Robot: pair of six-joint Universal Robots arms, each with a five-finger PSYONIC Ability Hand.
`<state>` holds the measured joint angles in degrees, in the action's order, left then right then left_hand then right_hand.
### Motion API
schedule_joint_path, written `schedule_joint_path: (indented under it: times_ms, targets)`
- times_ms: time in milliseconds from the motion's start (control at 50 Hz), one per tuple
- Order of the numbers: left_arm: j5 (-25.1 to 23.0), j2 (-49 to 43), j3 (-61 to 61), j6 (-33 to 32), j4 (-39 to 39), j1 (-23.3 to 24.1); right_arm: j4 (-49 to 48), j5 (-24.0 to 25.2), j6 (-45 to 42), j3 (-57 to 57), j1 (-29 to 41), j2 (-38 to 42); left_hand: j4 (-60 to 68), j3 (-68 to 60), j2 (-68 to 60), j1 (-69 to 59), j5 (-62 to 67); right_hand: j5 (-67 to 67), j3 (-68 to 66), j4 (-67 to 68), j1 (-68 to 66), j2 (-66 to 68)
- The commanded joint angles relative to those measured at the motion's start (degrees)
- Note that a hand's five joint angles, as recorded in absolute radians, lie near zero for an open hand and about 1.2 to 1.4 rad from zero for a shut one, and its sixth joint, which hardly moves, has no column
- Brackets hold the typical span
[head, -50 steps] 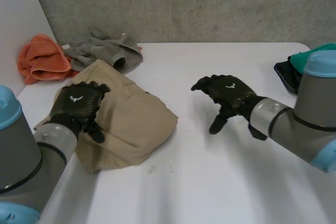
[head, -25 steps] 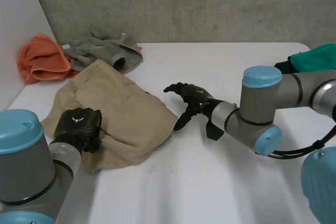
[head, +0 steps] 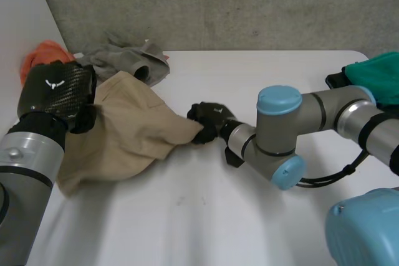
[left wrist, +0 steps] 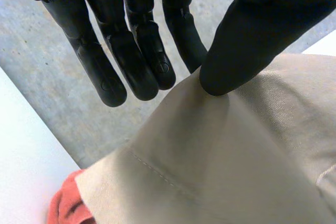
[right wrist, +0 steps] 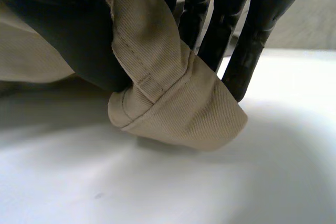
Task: Fold the laundry.
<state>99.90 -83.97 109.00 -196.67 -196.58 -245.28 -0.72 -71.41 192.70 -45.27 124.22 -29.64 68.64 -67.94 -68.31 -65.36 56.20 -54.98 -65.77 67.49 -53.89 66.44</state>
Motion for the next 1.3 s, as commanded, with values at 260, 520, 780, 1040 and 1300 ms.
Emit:
schedule_joint_path:
  times_ms: [260, 520, 780, 1040, 1300]
  targets:
    - [-11.65, 1.54, -2.12, 0.14, 0.85, 1.12, 10.17, -6.37, -53.99, -31.36, -12.86, -46.71, 11.36, -12.06, -11.69, -14.64, 13.80, -15.02, -14.23, 12.51, -26.11, 13.56]
    - [-14.12, -15.94, -7.92, -0.38, 0.41, 8.58, 28.33, -5.94, -58.31, -35.59, -12.08, -51.49, 11.36, -12.06, -11.69, -14.64, 13.80, -15.02, -14.23, 12.51, -26.11, 13.56]
    - [-7.98, -26.44, -16.89, 1.02, 3.74, 8.58, 19.28, -9.89, -48.74, -26.11, -11.99, -29.79, -36.21, 35.52, 35.89, 32.93, -33.78, -15.02, -14.23, 12.51, -26.11, 13.56]
    - [-6.65, -9.54, -5.55, 6.82, 4.36, 13.51, 5.47, -18.33, -48.38, -25.48, -11.99, -25.11, -28.49, 27.79, 28.16, 25.21, -26.05, -15.02, -14.23, 12.51, -26.11, 13.56]
    - [-6.74, -20.96, -7.22, 10.69, 12.36, 16.59, 5.56, -18.33, -48.47, -27.68, -12.08, -26.34, -29.65, 28.96, 29.33, 26.37, -27.21, -15.02, -14.23, 12.51, -26.11, 13.56]
